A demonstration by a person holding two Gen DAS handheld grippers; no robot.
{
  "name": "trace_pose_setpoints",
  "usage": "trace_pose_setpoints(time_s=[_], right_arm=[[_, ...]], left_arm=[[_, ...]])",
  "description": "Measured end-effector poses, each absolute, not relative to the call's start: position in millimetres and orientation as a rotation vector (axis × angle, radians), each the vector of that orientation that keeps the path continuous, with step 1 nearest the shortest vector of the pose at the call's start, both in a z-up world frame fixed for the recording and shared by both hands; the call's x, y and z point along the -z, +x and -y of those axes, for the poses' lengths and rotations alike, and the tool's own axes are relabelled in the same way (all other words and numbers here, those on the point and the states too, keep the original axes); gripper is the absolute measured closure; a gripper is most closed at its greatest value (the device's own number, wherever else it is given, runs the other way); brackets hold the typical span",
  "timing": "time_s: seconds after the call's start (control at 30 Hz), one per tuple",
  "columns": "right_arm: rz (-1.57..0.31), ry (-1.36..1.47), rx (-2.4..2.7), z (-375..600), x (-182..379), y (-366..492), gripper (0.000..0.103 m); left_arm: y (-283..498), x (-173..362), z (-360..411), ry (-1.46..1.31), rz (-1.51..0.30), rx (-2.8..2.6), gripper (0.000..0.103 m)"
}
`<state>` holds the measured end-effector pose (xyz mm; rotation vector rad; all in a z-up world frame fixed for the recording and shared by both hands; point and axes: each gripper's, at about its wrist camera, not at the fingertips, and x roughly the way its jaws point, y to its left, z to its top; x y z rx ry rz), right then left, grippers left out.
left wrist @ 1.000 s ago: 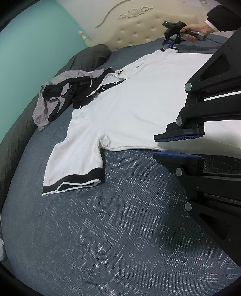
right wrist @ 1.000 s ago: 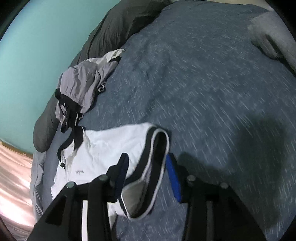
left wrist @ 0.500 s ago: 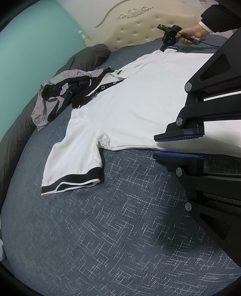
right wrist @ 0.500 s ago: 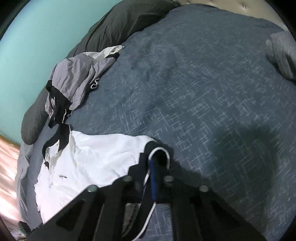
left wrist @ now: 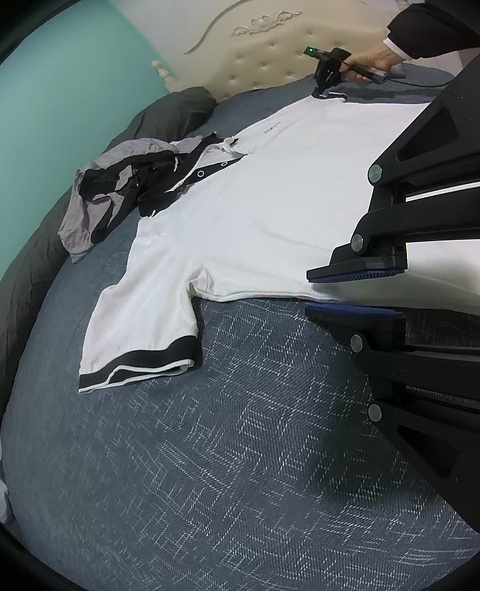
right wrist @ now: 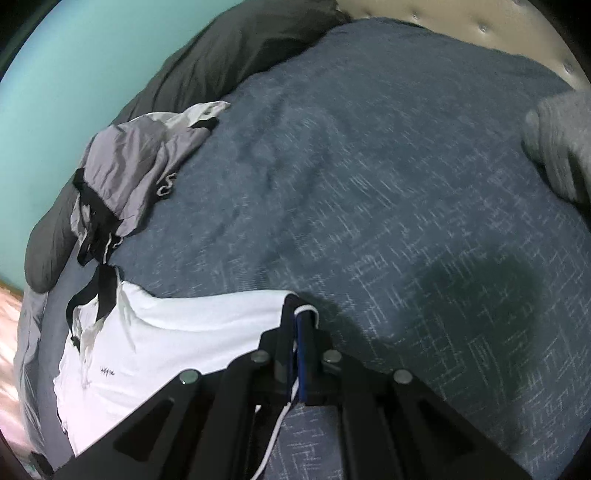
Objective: Fold clothes
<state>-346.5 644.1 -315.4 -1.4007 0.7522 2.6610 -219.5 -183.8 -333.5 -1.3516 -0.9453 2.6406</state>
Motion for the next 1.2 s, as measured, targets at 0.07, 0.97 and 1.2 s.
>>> trace_pose_setpoints(time_s=[0.07,0.97,1.2], right_arm=[[-0.751,-1.392,-2.666,-643.8,315.4,-349.6,0.102],[-0.872,-1.367,-2.706,-641.8,317.8,-345.7,0.053],[-0.759,-1.37,-2.718,-633.1,322.8,-353.9,0.099]], left_arm=[[-219.8,333.5,183.7,-1.351,0.945,-2.641,0.09],[-221.1,336.7,177.2,-1.365,0.93,-2.619,0.09],[-221.7,337.1,176.6,-1.371,0.92,-2.619,0.09]])
